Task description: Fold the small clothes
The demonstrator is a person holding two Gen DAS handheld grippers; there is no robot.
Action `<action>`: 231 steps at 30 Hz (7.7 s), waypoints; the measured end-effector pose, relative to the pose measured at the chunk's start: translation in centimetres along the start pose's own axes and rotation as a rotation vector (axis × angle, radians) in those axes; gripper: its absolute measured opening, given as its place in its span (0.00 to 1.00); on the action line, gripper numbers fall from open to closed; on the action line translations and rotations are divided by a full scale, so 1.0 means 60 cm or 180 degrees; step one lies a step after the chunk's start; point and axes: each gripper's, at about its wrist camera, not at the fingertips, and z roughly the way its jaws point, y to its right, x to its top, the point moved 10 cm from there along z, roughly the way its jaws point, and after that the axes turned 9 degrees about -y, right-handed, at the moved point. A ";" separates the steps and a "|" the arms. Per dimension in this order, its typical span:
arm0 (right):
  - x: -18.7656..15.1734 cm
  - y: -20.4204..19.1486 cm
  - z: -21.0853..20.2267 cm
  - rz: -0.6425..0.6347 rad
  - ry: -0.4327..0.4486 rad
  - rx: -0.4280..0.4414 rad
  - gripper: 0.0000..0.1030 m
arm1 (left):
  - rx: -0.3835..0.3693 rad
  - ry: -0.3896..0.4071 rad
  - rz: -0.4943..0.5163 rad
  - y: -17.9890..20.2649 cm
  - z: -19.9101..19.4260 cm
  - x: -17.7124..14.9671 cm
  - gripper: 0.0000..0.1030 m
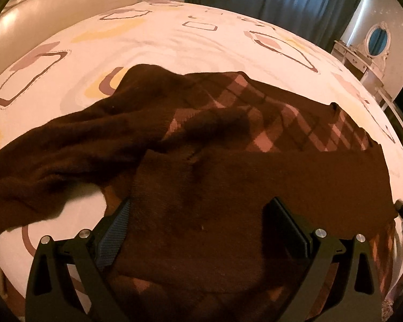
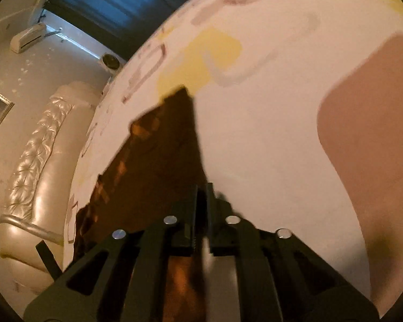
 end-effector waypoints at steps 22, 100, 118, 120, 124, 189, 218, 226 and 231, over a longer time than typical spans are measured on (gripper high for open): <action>-0.138 -0.169 0.166 -0.0402 -0.0865 0.0694 0.25 | -0.0055 0.0107 0.0091 0.001 0.001 0.000 0.95; -0.159 -0.193 0.137 -0.0335 -0.0767 0.0358 0.62 | -0.1823 0.0954 -0.1287 -0.505 -0.549 0.137 0.06; -0.160 -0.092 0.039 -0.0250 -0.0885 0.0402 0.62 | -0.2394 -0.0248 0.0557 0.327 -0.352 0.122 0.06; -0.154 -0.072 0.030 -0.0222 -0.0874 0.0417 0.62 | -0.2367 -0.0444 0.0575 0.380 -0.291 0.098 0.07; -0.139 -0.040 0.014 -0.0116 -0.0872 0.0535 0.62 | -0.2126 -0.0724 0.0728 0.448 -0.173 0.039 0.12; 0.015 -0.285 -0.176 -0.0348 -0.0128 0.1743 0.05 | 0.0242 0.0333 -0.0147 -0.142 -0.050 0.041 0.71; -0.129 -0.036 -0.009 -0.0527 -0.0782 0.0433 0.09 | 0.0113 0.0462 -0.0495 -0.197 -0.054 0.006 0.75; -0.061 -0.035 -0.045 -0.0071 -0.0715 0.0934 0.30 | 0.0132 0.0457 -0.0508 -0.198 -0.050 0.007 0.78; -0.062 -0.040 -0.006 0.0131 -0.0989 0.1086 0.29 | 0.0129 0.0451 -0.0527 -0.199 -0.049 0.008 0.78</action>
